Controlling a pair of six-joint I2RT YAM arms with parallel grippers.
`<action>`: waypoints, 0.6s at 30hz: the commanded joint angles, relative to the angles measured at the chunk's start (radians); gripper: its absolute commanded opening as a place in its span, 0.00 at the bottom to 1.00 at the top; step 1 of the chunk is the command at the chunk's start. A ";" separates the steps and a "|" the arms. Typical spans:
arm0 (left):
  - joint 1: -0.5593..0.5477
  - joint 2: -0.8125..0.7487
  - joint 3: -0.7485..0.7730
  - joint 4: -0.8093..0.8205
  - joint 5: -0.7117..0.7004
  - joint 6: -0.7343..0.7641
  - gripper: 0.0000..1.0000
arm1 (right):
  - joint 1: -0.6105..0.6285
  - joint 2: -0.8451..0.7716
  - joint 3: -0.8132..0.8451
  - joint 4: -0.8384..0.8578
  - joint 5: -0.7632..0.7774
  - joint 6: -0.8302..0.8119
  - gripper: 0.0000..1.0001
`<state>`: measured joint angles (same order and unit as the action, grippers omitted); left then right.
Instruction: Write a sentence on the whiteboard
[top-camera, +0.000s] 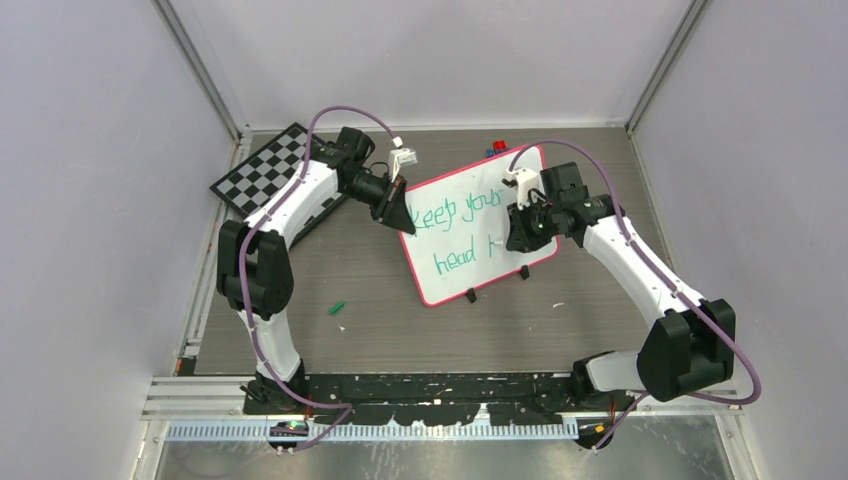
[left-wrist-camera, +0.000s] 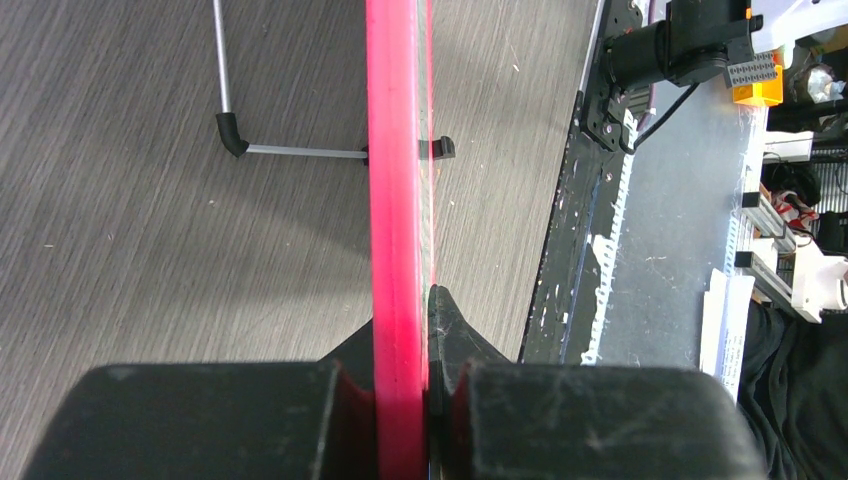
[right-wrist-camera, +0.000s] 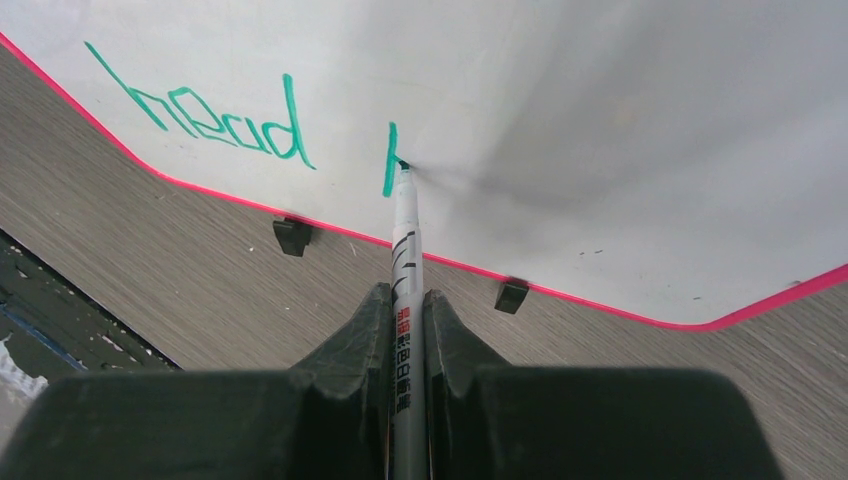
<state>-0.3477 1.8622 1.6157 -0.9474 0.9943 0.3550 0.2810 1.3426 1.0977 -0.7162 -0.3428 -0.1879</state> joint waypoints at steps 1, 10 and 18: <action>-0.020 0.011 0.006 -0.033 -0.066 0.084 0.00 | -0.024 0.001 0.023 0.028 0.041 -0.024 0.00; -0.020 0.013 0.006 -0.030 -0.065 0.081 0.00 | -0.024 -0.006 -0.026 0.031 0.013 -0.015 0.00; -0.020 0.010 0.001 -0.027 -0.063 0.079 0.00 | -0.024 -0.014 -0.031 0.000 0.000 -0.043 0.00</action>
<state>-0.3477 1.8622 1.6157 -0.9474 0.9947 0.3557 0.2604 1.3426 1.0588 -0.7383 -0.3424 -0.2012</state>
